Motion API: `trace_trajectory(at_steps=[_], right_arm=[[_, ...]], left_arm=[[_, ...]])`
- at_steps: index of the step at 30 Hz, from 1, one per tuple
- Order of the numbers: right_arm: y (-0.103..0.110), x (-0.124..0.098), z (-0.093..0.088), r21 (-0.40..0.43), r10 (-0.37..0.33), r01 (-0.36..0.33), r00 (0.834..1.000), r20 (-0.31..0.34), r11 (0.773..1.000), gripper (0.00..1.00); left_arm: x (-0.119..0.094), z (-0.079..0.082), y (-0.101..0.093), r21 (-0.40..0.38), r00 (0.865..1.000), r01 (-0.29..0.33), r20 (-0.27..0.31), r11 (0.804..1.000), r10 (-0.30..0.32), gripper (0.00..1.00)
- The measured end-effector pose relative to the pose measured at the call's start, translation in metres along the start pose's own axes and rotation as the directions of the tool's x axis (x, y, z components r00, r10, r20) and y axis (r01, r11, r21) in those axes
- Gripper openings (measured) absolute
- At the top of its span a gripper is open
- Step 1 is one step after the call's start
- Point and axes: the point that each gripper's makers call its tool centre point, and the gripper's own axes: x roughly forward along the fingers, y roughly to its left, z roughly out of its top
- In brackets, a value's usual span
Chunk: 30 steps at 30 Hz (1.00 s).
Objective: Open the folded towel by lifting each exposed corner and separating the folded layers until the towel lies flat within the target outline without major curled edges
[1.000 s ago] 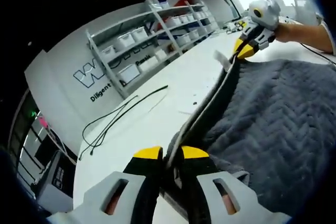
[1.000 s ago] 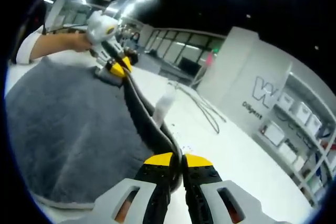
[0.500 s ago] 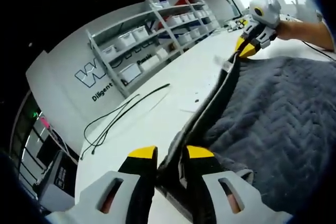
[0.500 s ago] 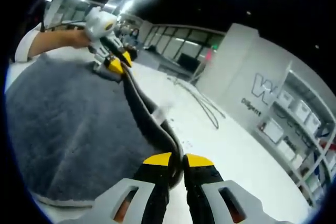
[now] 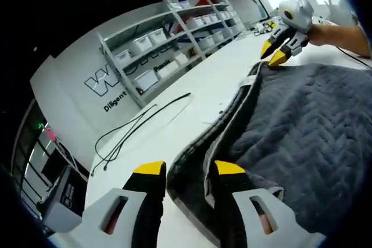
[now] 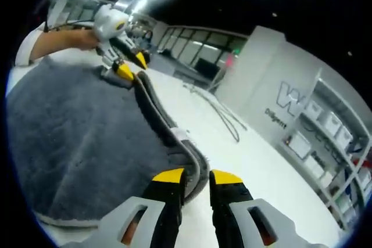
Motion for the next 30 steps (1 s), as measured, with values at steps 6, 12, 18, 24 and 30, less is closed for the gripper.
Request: trace_trajectory(at_steps=[6, 12, 18, 24, 30], right_arm=[[-0.001, -0.001, 0.003, -0.002, -0.004, 0.004, 1.0, 0.012, 1.0, 0.16], [0.002, -0.002, 0.007, 0.013, -0.001, 0.0, 1.0, 0.031, 1.0, 0.18], [0.008, -0.002, 0.009, 0.064, 0.036, -0.039, 0.998, 0.049, 0.997, 0.17], [0.014, -0.002, 0.007, 0.104, 0.064, -0.069, 0.997, 0.047, 0.992, 0.17], [0.015, -0.001, 0.005, 0.169, 0.088, -0.096, 0.995, 0.057, 0.981, 0.18]], left_arm=[[-0.003, 0.004, 0.001, -0.016, 1.0, 0.007, 0.017, 1.0, -0.007, 0.36], [-0.007, 0.01, 0.001, -0.076, 0.998, 0.038, 0.061, 0.996, -0.033, 0.4], [-0.009, 0.011, -0.004, -0.104, 0.995, 0.075, 0.07, 0.992, -0.068, 0.4], [-0.011, 0.013, -0.008, -0.16, 0.988, 0.131, 0.099, 0.978, -0.116, 0.33], [-0.004, 0.012, -0.014, -0.212, 0.981, 0.176, 0.123, 0.961, -0.152, 0.35]])
